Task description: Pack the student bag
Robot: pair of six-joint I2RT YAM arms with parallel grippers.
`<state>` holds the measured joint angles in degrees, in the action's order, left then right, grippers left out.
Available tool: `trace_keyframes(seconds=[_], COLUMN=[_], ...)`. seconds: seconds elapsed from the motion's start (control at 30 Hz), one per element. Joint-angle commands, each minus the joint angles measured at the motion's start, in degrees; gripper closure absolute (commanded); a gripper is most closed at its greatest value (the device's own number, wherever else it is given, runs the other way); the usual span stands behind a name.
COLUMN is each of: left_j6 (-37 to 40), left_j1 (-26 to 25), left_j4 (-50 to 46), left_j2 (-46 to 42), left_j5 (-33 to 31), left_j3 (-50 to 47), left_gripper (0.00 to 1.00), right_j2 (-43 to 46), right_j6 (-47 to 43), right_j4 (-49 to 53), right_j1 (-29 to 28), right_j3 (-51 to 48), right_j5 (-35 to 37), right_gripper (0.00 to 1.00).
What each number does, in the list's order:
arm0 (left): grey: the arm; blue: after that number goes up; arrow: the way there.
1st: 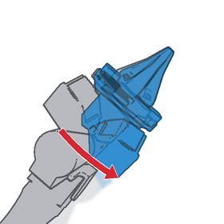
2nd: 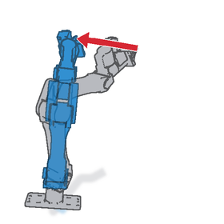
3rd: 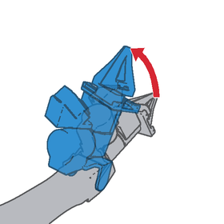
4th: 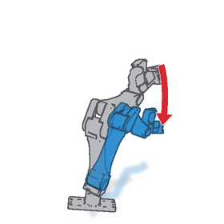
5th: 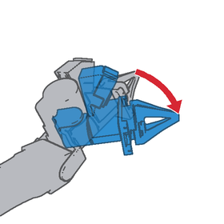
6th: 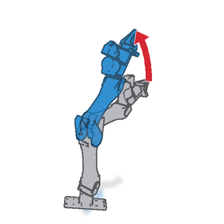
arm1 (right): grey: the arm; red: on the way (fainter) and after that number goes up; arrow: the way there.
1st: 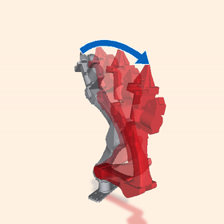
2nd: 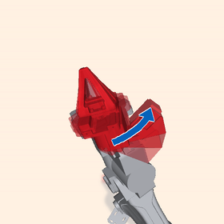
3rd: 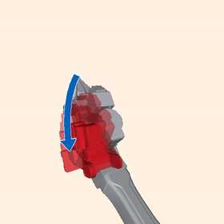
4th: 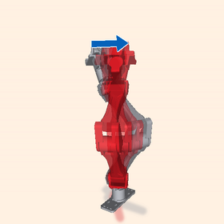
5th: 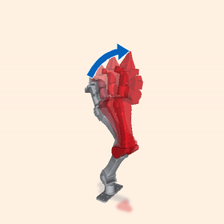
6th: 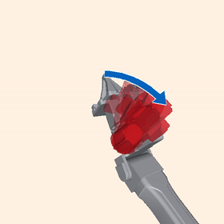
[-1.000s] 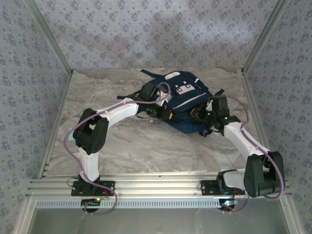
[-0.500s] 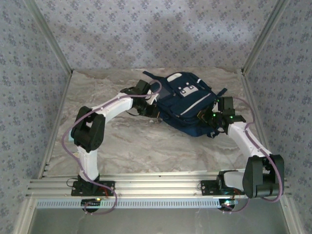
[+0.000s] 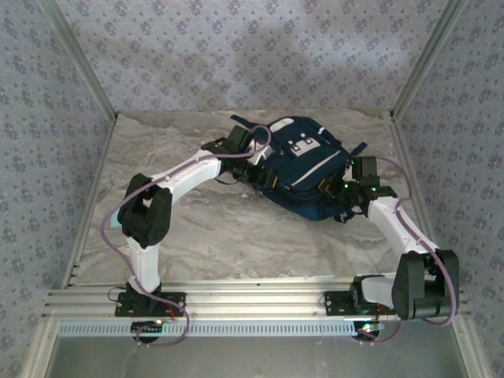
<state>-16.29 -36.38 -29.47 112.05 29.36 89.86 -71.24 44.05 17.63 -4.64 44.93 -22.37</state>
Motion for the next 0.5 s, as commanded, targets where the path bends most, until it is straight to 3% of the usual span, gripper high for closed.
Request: trace_keyframes(seconds=[0.0, 0.2, 0.47], left_j6=[-4.5, -5.6, -4.2], left_j1=[0.4, 0.1, -1.1], left_j4=[6.3, 11.7, 10.1], left_j2=[-2.1, 0.9, 7.0], left_j5=[4.2, 4.4, 9.2], left_j3=[1.9, 2.1, 5.8], left_gripper=[0.45, 0.46, 0.46], right_j2=[1.2, 0.5, -0.1], right_j6=[-1.0, -0.6, -0.4], right_j4=[-3.9, -5.2, -5.9], right_j1=[-0.6, -1.5, -1.9], right_j3=[0.3, -0.2, 0.2], right_j5=[-1.9, -2.5, -2.4], right_gripper=[1.0, 1.0, 1.0])
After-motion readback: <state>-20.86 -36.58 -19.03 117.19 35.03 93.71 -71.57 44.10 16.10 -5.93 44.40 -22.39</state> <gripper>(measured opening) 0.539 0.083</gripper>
